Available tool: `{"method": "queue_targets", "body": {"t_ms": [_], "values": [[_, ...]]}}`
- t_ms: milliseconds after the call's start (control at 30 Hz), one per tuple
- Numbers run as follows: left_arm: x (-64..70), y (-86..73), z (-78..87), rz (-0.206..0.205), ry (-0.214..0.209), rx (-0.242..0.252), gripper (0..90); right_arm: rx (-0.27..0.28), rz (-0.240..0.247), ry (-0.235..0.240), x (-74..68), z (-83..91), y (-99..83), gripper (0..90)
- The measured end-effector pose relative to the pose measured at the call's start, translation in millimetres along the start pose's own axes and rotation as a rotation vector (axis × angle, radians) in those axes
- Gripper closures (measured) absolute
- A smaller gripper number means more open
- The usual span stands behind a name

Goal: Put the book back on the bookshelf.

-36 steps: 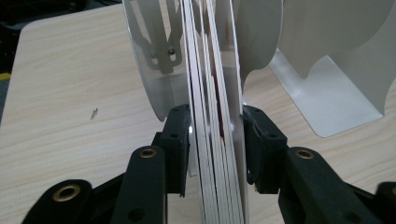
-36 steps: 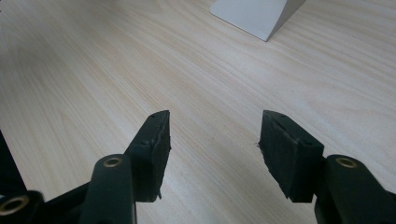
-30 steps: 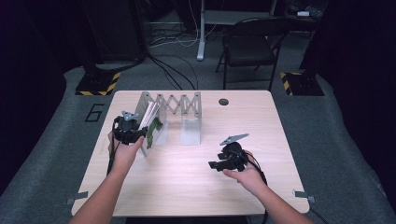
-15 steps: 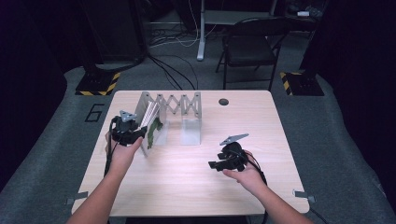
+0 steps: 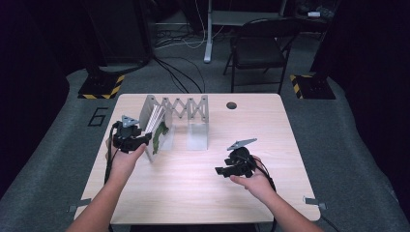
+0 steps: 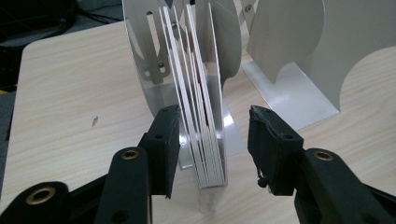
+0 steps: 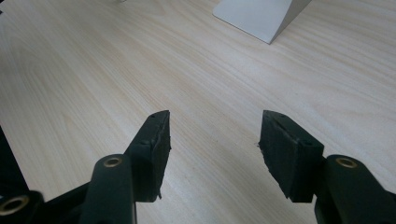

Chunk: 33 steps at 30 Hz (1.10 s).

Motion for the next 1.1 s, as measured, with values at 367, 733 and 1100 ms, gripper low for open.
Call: {"method": "queue_targets", "body": {"t_ms": [367,733,1100], "values": [[-6.0,-12.2,12.2,0.001,-0.025,-0.005,47.3,-0.007,0.006,0.001,0.4,-1.1,0.0,42.8],[-3.5,-23.8,26.0,-0.024,-0.050,-0.013,45.8,-0.007,0.005,-0.003,0.0,-3.3,-1.0,42.6],[7.4,-37.0,32.7,-0.043,-0.090,-0.004,44.9,0.001,-0.002,-0.014,2.1,-6.1,-3.3,42.6]]}}
Point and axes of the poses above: each handheld gripper's, and its own axes: z roughly backward along the jaws, y roughly out of its top, x roughly to its right, the point moved 3 cm from there along -z, roughly forward along the jaws, and after that the axes turned 11 degrees about -x, right-handed, at the moved point
